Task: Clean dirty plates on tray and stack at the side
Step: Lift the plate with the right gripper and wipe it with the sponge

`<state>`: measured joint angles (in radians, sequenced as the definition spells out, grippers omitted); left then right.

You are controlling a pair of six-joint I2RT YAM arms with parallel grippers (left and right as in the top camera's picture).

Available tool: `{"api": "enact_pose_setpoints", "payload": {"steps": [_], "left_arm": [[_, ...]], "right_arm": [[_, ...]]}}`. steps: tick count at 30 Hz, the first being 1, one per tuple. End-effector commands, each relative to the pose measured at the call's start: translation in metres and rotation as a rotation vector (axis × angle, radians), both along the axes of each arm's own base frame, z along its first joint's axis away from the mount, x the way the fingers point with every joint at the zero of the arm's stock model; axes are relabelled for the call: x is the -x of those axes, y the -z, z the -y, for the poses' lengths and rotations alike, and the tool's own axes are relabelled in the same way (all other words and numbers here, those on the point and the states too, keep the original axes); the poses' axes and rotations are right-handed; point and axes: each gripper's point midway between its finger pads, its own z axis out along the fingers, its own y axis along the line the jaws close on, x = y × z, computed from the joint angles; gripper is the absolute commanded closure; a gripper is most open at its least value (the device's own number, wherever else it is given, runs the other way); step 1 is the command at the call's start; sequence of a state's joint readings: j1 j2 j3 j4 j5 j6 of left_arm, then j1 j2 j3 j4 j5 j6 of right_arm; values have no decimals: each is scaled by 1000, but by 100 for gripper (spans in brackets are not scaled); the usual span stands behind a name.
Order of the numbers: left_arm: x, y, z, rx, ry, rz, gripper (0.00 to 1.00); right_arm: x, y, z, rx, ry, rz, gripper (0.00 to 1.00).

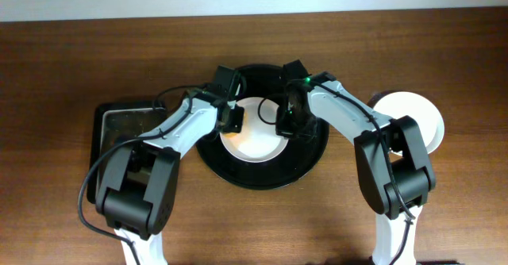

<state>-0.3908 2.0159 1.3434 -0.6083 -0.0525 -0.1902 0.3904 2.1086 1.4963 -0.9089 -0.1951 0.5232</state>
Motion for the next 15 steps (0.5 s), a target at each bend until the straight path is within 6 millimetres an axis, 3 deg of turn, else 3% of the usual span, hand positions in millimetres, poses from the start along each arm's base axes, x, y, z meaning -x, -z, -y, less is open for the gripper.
{"api": "enact_pose_setpoints", "payload": {"steps": [1,4,10,13,15], "left_arm": [[-22,-15,-42,-181,-68,29,100],[-34,-40,-37,-172,-69,50,100],[-27,-39,-33,-150,-57,15,100],[-24,-37,-15,-33,-29,-15,100],[-24,-36,-8,42,-23,-36,100]], "right_arm": [[13,22,14,77,-17,-57,96],[14,22,15,81,-17,-63,96],[14,20,16,84,-19,-59,96],[-2,-7,29,169,-91,28,96],[-16,-40,37,222,-169,110,96]]}}
